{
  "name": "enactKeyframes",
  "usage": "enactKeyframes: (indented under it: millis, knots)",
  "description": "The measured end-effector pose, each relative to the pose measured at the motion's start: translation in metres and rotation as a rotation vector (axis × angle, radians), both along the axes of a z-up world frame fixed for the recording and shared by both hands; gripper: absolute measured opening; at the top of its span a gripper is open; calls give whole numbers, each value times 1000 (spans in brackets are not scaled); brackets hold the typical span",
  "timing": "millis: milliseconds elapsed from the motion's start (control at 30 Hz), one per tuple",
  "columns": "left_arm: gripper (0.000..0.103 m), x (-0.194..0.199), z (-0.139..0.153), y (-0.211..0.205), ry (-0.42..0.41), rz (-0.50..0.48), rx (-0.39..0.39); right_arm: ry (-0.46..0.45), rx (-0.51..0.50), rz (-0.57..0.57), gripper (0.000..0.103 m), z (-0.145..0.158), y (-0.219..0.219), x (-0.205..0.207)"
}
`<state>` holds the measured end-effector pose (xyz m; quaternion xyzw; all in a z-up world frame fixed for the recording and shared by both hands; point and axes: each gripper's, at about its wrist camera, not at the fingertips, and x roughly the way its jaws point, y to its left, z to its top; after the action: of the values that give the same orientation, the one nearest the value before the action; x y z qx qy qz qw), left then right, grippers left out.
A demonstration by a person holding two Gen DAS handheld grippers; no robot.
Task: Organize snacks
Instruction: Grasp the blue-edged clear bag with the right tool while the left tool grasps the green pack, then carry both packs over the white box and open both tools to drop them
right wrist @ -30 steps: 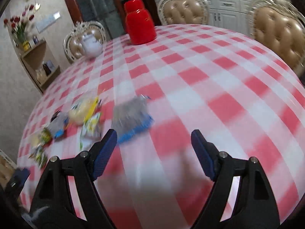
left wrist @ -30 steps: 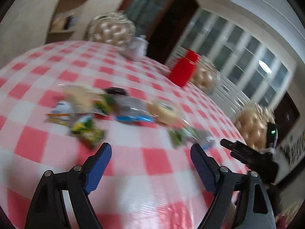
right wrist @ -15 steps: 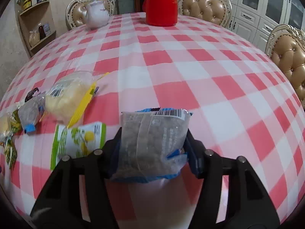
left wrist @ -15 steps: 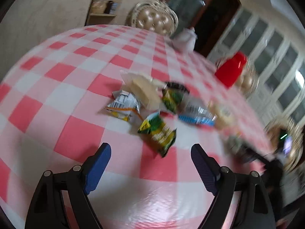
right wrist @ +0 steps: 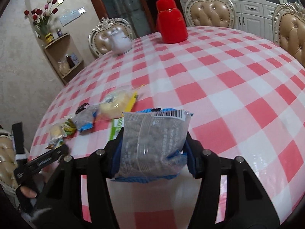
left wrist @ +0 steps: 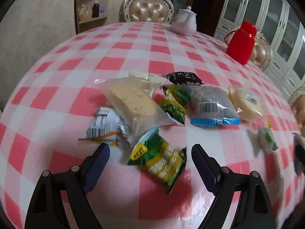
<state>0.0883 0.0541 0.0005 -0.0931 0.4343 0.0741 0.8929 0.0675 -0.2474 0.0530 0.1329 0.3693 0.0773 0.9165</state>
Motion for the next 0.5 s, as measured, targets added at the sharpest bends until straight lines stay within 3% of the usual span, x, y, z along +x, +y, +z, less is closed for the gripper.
enactKeyframes:
  millis: [33, 100, 233, 367, 500]
  knots:
    - [84, 1, -1, -5, 8, -4, 39, 5, 6, 3, 59, -1, 0, 0]
    - [44, -3, 1, -10, -6, -24, 76, 15, 17, 4, 59, -3, 0, 1]
    - [40, -16, 6, -11, -39, -103, 28, 7, 14, 2, 59, -4, 2, -4]
    - [40, -40, 22, -22, -131, -138, 60, -13, 11, 13, 59, -3, 11, -20]
    - [40, -54, 28, -37, -161, -181, 26, -12, 18, 23, 59, -6, 19, -34]
